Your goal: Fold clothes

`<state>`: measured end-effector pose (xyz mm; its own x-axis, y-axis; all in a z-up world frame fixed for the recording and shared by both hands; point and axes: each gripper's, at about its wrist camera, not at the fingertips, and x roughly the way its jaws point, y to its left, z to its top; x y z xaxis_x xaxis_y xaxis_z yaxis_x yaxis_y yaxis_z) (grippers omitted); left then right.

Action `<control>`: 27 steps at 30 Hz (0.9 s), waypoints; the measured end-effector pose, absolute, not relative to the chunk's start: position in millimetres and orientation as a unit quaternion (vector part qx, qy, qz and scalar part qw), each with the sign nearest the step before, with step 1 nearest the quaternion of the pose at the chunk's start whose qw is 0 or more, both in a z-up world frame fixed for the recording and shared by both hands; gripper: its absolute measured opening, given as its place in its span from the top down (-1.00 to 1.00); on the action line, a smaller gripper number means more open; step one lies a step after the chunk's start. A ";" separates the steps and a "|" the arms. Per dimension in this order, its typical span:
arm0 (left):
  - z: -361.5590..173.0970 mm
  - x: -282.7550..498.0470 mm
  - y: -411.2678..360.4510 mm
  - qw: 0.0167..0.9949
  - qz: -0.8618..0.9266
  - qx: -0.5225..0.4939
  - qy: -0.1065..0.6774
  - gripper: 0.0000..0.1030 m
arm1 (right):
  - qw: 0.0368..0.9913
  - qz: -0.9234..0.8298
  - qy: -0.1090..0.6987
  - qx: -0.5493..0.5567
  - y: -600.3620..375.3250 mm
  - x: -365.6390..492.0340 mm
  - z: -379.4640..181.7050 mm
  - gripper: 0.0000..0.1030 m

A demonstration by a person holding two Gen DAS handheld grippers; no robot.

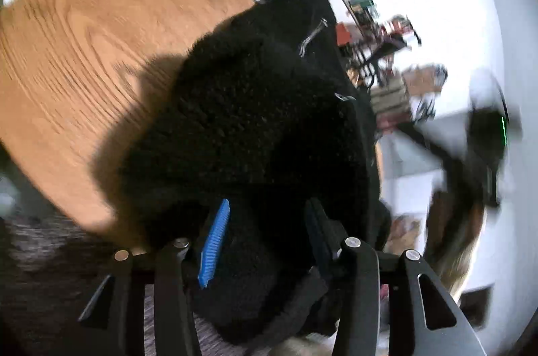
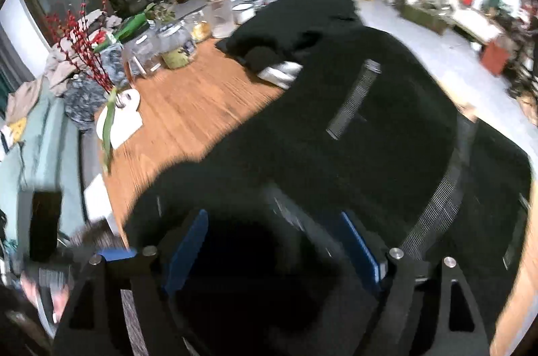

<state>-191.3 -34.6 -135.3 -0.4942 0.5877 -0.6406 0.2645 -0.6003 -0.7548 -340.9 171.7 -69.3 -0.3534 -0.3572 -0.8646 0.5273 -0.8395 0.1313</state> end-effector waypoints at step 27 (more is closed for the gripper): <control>-139.4 -205.1 -77.0 -0.011 0.776 -0.415 -0.474 0.22 | -0.036 -0.838 -0.213 0.501 418.5 -221.5 -92.9 -0.49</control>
<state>-205.1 -77.0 -139.4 -0.6556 0.3758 -0.6549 0.4113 -0.5496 -0.7271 -221.5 418.5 -92.9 -0.4944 -0.1533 -0.8556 -0.2747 -0.9063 0.3211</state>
